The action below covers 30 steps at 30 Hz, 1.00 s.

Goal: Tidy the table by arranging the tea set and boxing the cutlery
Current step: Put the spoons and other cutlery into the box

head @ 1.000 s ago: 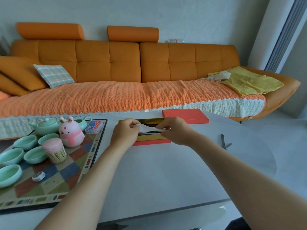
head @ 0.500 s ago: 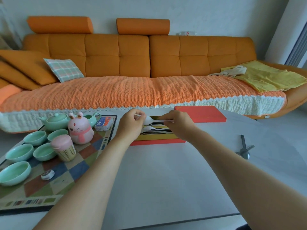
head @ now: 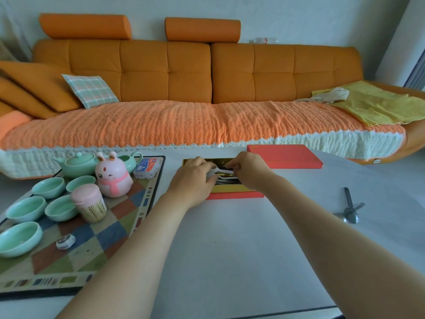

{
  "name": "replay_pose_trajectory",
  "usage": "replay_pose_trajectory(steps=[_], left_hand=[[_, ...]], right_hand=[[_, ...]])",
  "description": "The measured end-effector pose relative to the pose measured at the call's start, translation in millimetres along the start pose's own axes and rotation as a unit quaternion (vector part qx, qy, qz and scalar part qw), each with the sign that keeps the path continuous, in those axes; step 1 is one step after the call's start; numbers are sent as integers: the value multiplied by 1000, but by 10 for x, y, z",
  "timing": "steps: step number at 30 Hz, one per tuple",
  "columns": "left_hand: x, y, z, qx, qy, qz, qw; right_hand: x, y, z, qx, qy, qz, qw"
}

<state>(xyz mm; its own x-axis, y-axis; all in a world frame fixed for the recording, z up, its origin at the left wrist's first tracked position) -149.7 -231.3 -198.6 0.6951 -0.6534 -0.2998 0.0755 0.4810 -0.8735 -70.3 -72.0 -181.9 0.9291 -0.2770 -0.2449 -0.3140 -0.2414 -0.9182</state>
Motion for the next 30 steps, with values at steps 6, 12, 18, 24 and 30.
replay_pose_trajectory(steps=[6,12,18,24,30], left_hand=[[24,20,18,-11,-10,-64,998],[58,-24,70,-43,2,-40,998],[164,-88,353,13,44,39,998],[388,127,1036,75,52,8,996],[564,596,1830,67,66,-105,990]], right_hand=[[88,41,-77,-19,-62,-30,997],[191,-44,-89,-41,-73,-18,996],[477,-403,46,-62,-61,66,994],[1081,-661,505,-46,2,50,998],[1684,-903,1172,21,85,21,996]])
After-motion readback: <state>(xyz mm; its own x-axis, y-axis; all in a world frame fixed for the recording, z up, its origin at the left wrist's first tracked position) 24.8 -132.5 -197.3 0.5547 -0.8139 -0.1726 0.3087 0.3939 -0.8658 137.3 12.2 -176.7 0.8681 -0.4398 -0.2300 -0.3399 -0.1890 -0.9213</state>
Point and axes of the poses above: each hand's wrist, its own x-axis away from the middle knuckle, its own y-axis out of the palm, z = x × y, the point moved 2 cm from there along -x, towards the middle knuckle, and after that the axes turned 10 degrees about -y, right-handed, at the moved point
